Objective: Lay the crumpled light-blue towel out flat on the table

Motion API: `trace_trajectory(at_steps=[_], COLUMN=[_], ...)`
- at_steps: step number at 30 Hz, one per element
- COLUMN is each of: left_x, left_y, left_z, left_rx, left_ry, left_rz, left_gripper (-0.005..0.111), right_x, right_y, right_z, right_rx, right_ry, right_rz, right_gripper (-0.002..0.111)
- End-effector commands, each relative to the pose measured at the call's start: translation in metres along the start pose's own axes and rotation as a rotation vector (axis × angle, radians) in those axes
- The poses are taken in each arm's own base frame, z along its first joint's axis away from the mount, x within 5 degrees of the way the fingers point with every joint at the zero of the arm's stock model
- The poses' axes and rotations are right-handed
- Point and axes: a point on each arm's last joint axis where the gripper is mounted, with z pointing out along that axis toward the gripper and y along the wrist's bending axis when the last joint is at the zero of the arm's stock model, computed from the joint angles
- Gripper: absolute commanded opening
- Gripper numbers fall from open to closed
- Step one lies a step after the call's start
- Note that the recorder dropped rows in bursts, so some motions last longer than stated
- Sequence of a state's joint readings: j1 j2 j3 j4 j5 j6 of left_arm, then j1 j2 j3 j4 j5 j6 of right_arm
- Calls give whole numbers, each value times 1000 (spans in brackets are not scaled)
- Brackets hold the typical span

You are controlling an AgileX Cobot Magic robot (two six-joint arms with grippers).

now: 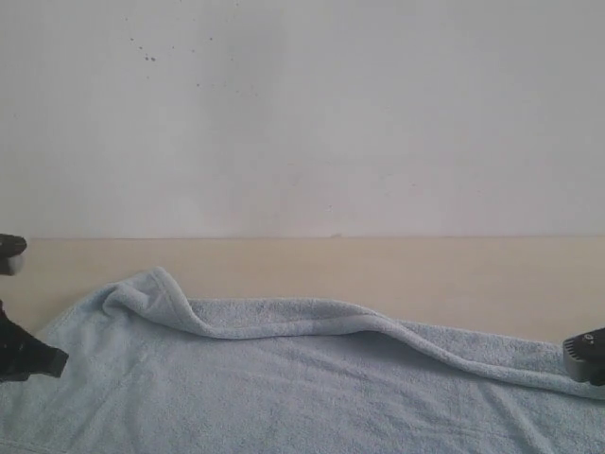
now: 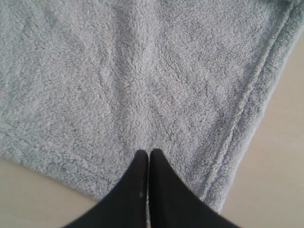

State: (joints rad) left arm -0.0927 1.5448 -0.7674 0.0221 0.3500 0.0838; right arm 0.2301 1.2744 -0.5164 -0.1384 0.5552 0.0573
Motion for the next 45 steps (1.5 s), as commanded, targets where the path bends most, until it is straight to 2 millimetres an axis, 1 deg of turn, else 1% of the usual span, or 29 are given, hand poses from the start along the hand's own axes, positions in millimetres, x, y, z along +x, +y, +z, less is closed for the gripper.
trace_trajectory(at_steps=[1, 2, 5, 9, 12, 21, 25, 28, 32, 36, 41, 45], left_x=[10, 12, 11, 6, 8, 19, 29, 38, 47, 64, 81, 98], left_y=[1, 1, 7, 27, 34, 33, 31, 30, 29, 26, 22, 19], left_z=[35, 44, 54, 54, 57, 77, 88, 91, 88, 82, 66, 49], left_rx=[-3, -3, -14, -48, -57, -44, -32, -22, -19, -7, -6, -4], left_ry=[84, 103, 101, 61, 53, 120, 198, 276, 383, 505, 555, 659], left_rz=[45, 53, 59, 1, -28, -32, -33, -35, -77, -77, -91, -91], left_gripper=[5, 5, 5, 5, 5, 5, 5, 5, 5, 5, 5, 5], right_x=[1, 1, 0, 0, 0, -1, -3, -3, -3, -4, -4, -4], right_y=[0, 0, 1, 1, 1, 3, 2, 2, 2, 2, 2, 2], right_z=[-1, -1, -1, -1, -1, -1, -3, -3, -3, -4, -4, -4], right_rx=[-2, -2, -6, -13, -17, -28, -28, -27, -27, -27, -27, -32], right_ry=[-1, -1, -10, -14, -18, -21, -21, -19, -22, -27, -27, -25], right_rz=[-3, -3, 3, 3, 4, 0, -1, -10, -10, -9, -9, -2], right_gripper=[0, 0, 0, 0, 0, 0, 0, 0, 0, 0, 0, 0])
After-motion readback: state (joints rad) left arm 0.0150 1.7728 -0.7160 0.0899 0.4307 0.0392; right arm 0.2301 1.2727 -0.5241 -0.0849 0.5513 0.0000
